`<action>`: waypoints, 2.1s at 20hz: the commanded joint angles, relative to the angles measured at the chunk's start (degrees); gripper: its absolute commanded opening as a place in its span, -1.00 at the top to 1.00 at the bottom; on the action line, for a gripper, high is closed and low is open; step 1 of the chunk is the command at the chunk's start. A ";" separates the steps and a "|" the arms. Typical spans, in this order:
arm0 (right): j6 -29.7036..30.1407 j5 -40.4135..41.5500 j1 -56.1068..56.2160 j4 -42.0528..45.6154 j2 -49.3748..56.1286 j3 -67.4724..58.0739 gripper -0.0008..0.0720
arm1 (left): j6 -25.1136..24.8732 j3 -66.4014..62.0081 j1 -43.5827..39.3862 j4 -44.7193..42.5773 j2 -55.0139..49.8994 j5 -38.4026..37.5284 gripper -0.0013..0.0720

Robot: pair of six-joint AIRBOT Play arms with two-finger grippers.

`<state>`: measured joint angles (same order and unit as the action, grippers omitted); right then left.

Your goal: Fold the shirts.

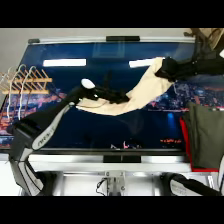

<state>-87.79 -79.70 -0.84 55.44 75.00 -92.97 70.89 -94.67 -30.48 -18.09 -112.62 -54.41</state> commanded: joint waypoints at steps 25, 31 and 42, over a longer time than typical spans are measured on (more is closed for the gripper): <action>-9.84 16.50 24.83 25.53 21.40 -0.15 -0.72 | 11.65 0.81 36.68 -48.39 35.08 -25.49 0.88; -7.34 6.36 8.48 12.81 20.98 10.86 -0.88 | 9.68 5.92 32.22 -48.43 35.06 -24.41 0.88; 5.51 19.98 11.87 -8.72 30.40 14.05 0.62 | 9.99 9.55 30.05 -48.35 35.08 -23.47 0.88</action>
<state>-86.98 -61.69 10.94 52.58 104.20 -78.74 80.75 -85.43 -0.05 -66.43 -77.60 -77.97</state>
